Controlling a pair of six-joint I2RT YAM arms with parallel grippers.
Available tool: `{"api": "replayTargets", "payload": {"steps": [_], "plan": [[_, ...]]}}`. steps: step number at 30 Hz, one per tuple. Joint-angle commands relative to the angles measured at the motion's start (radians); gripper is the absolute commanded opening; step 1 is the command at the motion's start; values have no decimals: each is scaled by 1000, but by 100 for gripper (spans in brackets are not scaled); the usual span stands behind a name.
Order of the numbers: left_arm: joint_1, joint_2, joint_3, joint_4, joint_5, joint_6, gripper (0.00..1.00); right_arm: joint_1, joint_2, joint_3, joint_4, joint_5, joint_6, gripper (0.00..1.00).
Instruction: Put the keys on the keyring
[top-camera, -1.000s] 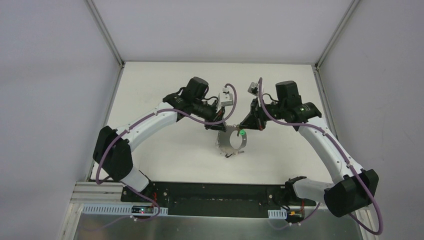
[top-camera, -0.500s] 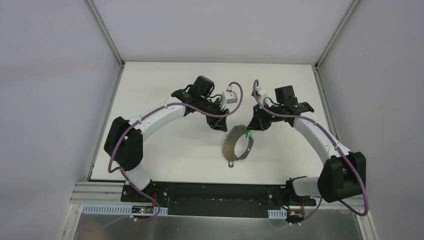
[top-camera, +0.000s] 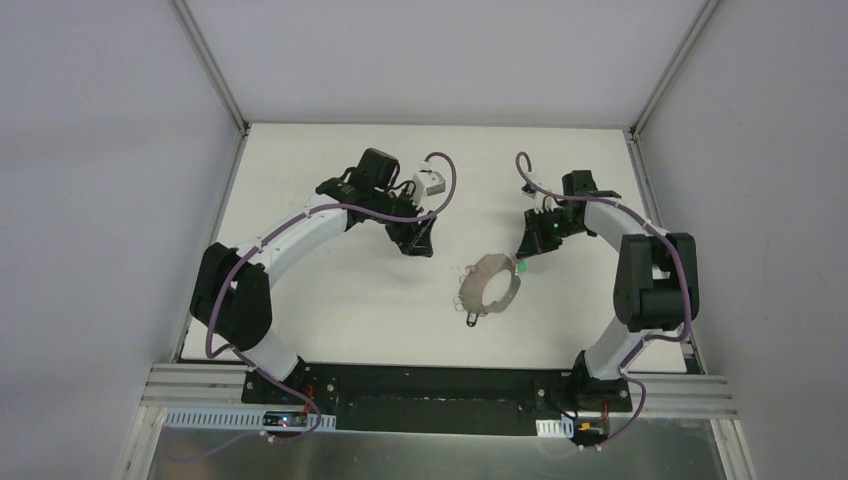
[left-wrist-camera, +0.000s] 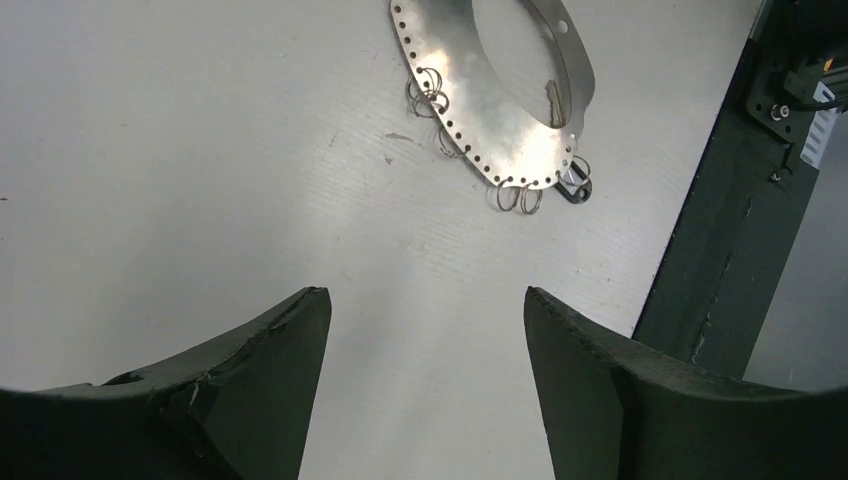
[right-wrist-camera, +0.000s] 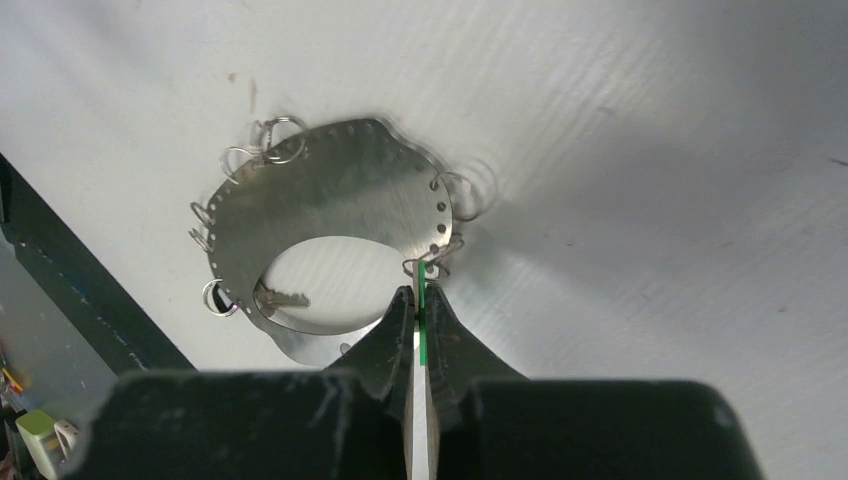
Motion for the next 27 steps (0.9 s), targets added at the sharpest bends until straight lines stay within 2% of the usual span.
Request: {"api": "replayTargets", "payload": {"steps": [1, 8, 14, 17, 23, 27], "plan": [[12, -74, -4, -54, -11, 14, 73, -38, 96, 106, -63, 29, -83, 0], [17, -118, 5, -102, -28, 62, 74, -66, 255, 238, -189, 85, -174, 2], [21, -153, 0, -122, -50, 78, 75, -83, 301, 282, -192, 165, -197, 8], [24, -168, 3, -138, -65, 86, 77, -85, 298, 289, -179, 204, -198, 18], [29, -192, 4, -157, -91, 102, 84, -85, 281, 292, -166, 250, -201, 46], [32, -206, 2, -158, -114, 101, 86, -84, 261, 286, -163, 246, -199, 49]]}}
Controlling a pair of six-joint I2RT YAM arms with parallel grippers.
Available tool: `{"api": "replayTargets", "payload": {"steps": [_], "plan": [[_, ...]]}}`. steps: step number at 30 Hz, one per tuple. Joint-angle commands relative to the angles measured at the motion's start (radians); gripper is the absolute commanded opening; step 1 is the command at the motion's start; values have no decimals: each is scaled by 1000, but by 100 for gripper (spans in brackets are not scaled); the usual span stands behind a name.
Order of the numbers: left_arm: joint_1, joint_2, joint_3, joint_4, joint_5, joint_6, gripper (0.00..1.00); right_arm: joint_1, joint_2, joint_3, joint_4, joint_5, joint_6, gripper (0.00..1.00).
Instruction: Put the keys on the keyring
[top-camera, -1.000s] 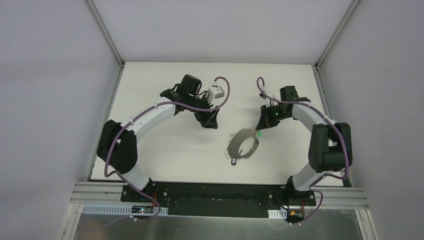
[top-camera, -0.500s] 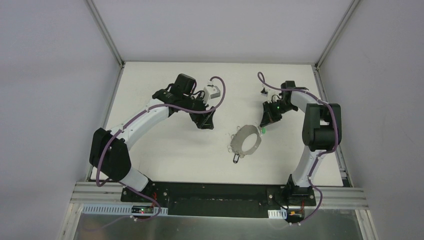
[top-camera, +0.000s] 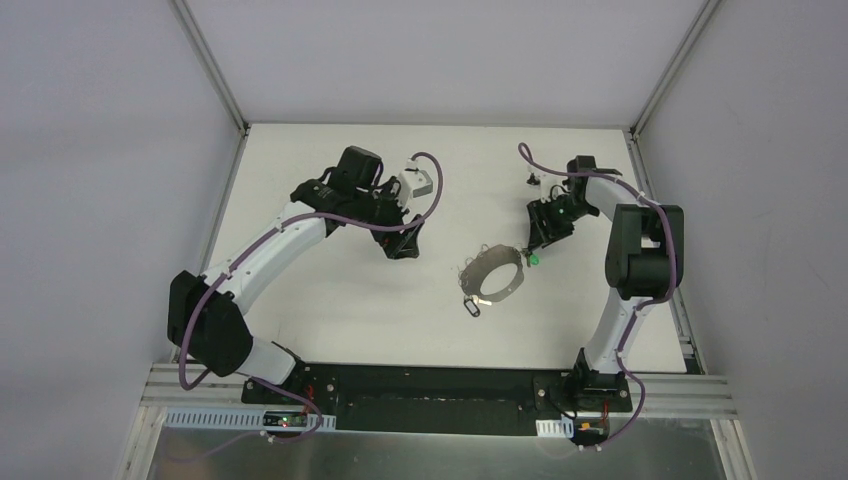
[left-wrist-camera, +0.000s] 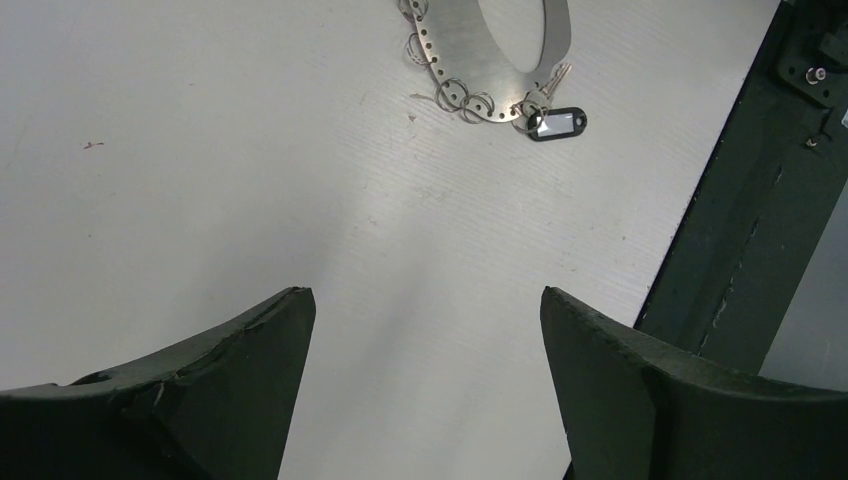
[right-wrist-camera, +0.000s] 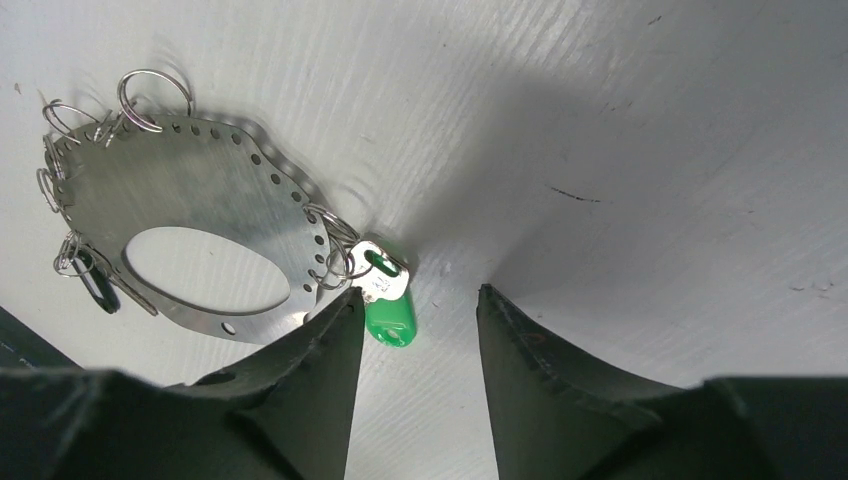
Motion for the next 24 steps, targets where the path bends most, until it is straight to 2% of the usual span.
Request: {"api": "replayTargets", "payload": {"steps": [1, 8, 19, 24], "plan": [[13, -51, 3, -21, -40, 20, 86, -5, -33, -6, 11, 62, -34, 50], [22, -74, -13, 8, -53, 1, 86, -5, -113, -109, 66, 22, -9, 51], [23, -92, -33, 30, -49, -32, 86, 74, -237, -320, 262, 203, 57, 52], [25, -107, -46, 38, -56, -34, 86, 109, -265, -348, 301, 236, 94, 53]]}}
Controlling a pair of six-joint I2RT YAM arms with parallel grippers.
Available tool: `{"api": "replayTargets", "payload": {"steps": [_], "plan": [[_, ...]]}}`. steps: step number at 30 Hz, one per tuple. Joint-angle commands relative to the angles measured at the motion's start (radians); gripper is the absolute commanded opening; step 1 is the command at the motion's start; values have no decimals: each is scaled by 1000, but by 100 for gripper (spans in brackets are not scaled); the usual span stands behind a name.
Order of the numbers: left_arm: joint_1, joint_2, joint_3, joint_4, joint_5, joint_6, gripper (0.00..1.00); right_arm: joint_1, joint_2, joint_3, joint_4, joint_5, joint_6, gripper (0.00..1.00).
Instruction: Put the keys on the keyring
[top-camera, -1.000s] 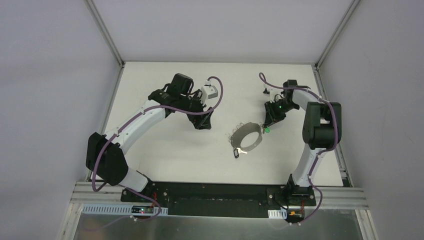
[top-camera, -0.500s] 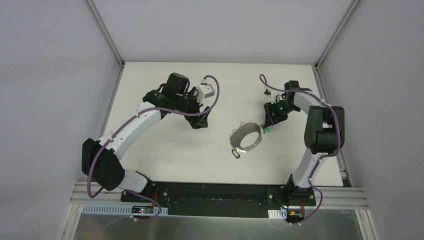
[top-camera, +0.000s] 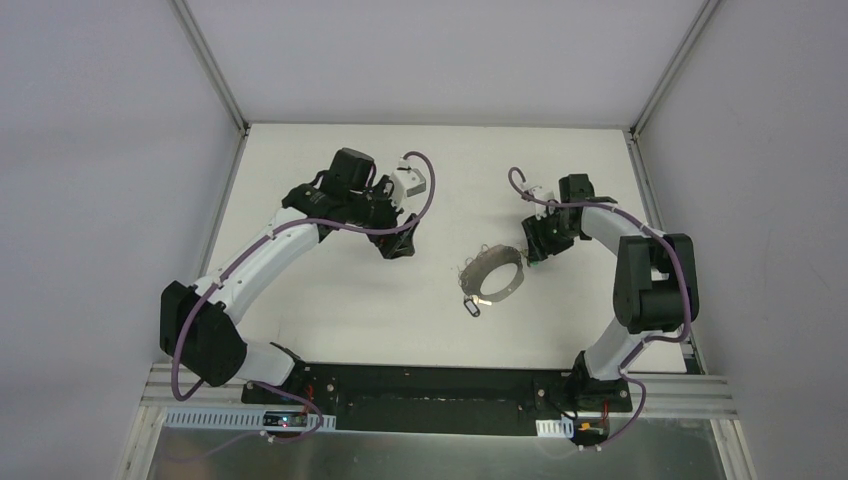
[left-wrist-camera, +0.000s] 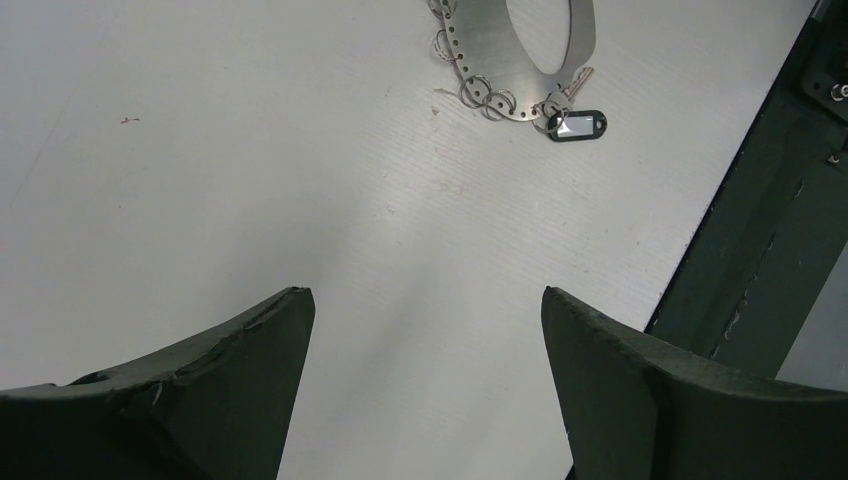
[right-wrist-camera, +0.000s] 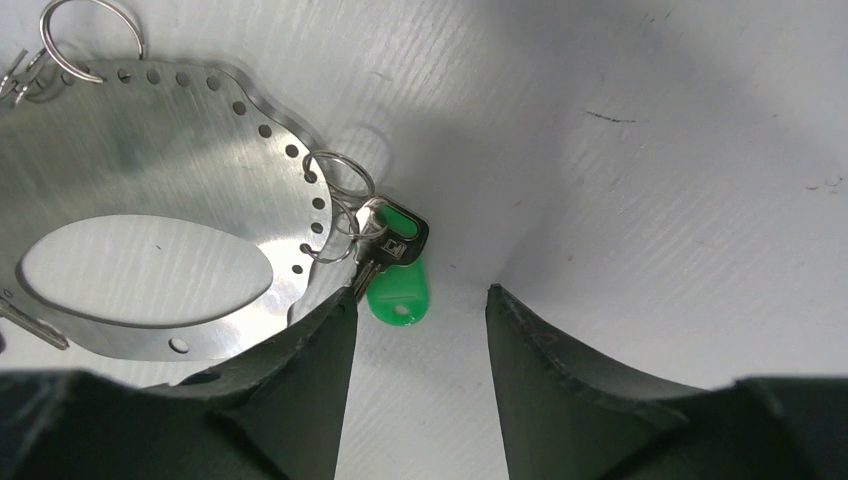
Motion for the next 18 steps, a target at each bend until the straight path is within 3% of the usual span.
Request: {"api": "replayTargets", "payload": {"steps": [1, 18], "plan": [[12, -48, -10, 21, -7, -11, 86, 28, -15, -30, 30, 68, 53, 53], [13, -77, -20, 15, -3, -19, 86, 53, -41, -82, 81, 221, 53, 48]]}}
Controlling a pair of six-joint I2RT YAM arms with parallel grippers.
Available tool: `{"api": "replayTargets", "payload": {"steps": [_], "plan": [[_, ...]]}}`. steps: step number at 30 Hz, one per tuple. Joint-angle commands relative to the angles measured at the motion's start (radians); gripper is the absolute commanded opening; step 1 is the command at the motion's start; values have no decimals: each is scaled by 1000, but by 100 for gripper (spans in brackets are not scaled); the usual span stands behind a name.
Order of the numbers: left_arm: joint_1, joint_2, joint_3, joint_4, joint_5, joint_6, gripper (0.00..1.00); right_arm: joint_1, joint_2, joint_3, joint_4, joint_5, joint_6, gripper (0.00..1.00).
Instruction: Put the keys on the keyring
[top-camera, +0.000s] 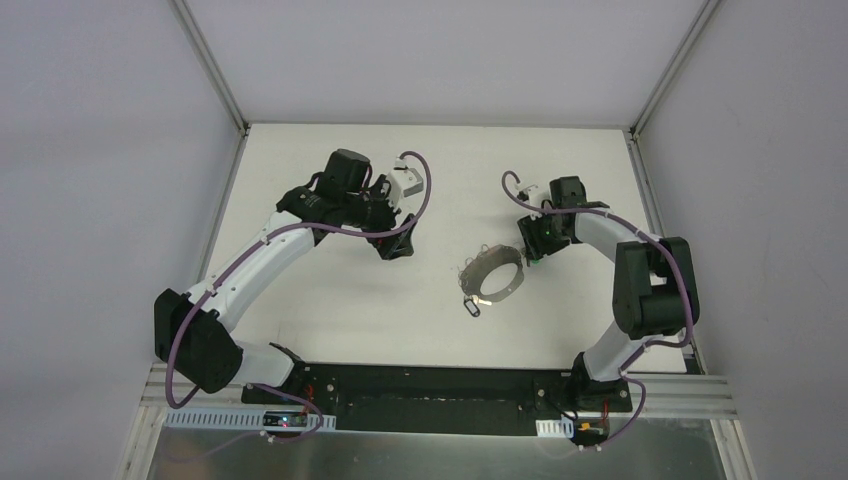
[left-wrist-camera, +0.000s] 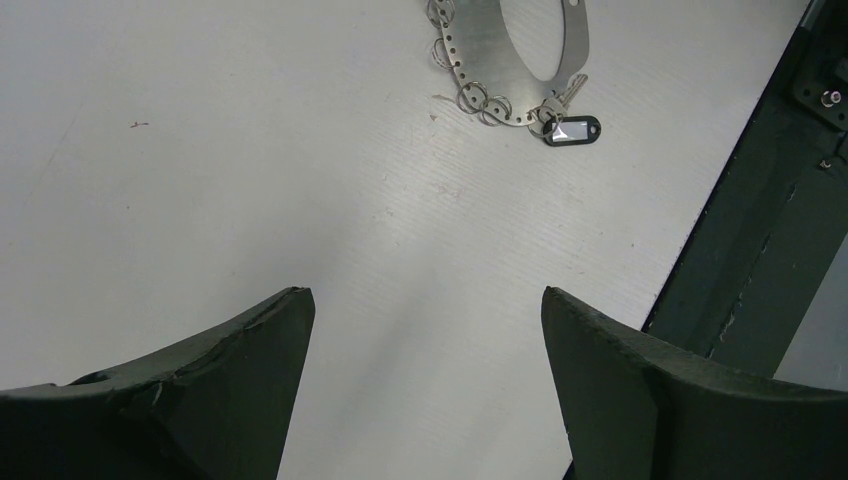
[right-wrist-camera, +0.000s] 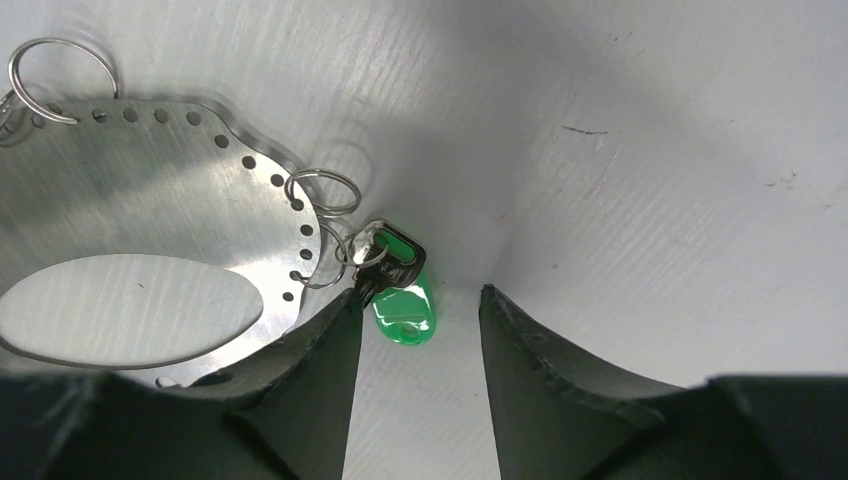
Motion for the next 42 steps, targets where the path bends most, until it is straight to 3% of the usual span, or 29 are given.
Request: {"api": "replayTargets", "payload": {"steps": [1, 13, 25, 33, 42], "plan": [[13, -40, -8, 9, -4, -5, 86, -1, -15, -35, -12, 117, -16, 48], [28, -83, -22, 35, -124, -19, 88, -53, -79, 52, -67, 118, -26, 47], [74, -165, -71, 143, -321, -76, 96, -115, -270, 102, -83, -14, 94, 77], [152, -243, -69, 173, -333, -133, 99, -140, -368, 175, -66, -83, 243, 99], [186, -349, -120, 251, -434, -260, 99, -143, -513, 148, 46, -161, 428, 100]]}}
